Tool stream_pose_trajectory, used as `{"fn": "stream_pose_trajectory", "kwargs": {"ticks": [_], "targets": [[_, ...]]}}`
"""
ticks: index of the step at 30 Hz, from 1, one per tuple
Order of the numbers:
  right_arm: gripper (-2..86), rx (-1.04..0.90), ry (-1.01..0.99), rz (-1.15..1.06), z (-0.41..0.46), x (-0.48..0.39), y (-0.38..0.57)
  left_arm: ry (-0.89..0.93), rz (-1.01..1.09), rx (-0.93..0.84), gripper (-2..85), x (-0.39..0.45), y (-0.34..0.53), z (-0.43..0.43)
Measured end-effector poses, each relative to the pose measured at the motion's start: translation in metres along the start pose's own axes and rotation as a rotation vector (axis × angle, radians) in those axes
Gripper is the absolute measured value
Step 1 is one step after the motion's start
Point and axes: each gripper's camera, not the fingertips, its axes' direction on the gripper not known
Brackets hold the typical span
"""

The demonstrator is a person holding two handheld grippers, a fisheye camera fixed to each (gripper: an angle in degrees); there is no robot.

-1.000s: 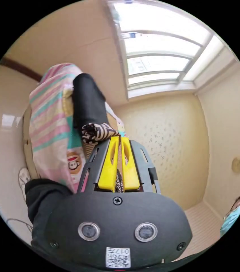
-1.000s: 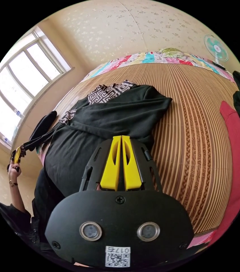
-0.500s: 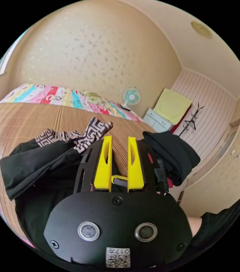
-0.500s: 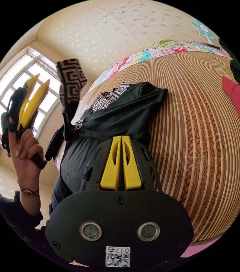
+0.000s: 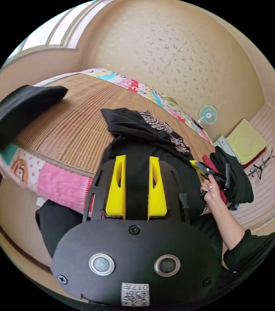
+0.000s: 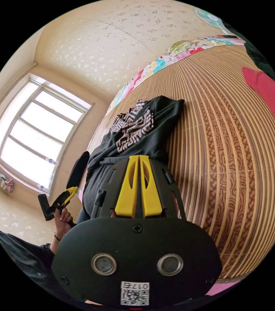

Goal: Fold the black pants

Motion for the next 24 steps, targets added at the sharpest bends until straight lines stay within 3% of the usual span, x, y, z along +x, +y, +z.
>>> {"fn": "stream_pose_trajectory", "kwargs": {"ticks": [7, 11, 14, 18, 24], "targets": [[6.3, 0.036, 0.283, -0.054, -0.032, -0.052, 0.055, -0.029, -0.013, -0.141, 10.9, -0.024, 0.014, 0.038], [6.6, -0.137, 0.497, -0.090, 0.002, -0.053, 0.077, -0.061, 0.019, -0.148, 1.1, -0.010, 0.012, 0.038], [3.4, -0.171, 0.502, -0.179, 0.018, -0.066, 0.067, -0.015, 0.027, -0.116, -0.4, 0.001, -0.004, 0.026], [1.6, -0.132, 0.487, -0.133, 0.027, -0.071, 0.019, 0.034, 0.054, -0.090, -0.7, 0.008, -0.052, 0.019], [2.1, 0.021, 0.531, -0.095, 0.038, -0.068, -0.039, 0.048, 0.102, -0.084, 0.6, -0.003, -0.137, 0.039]]}}
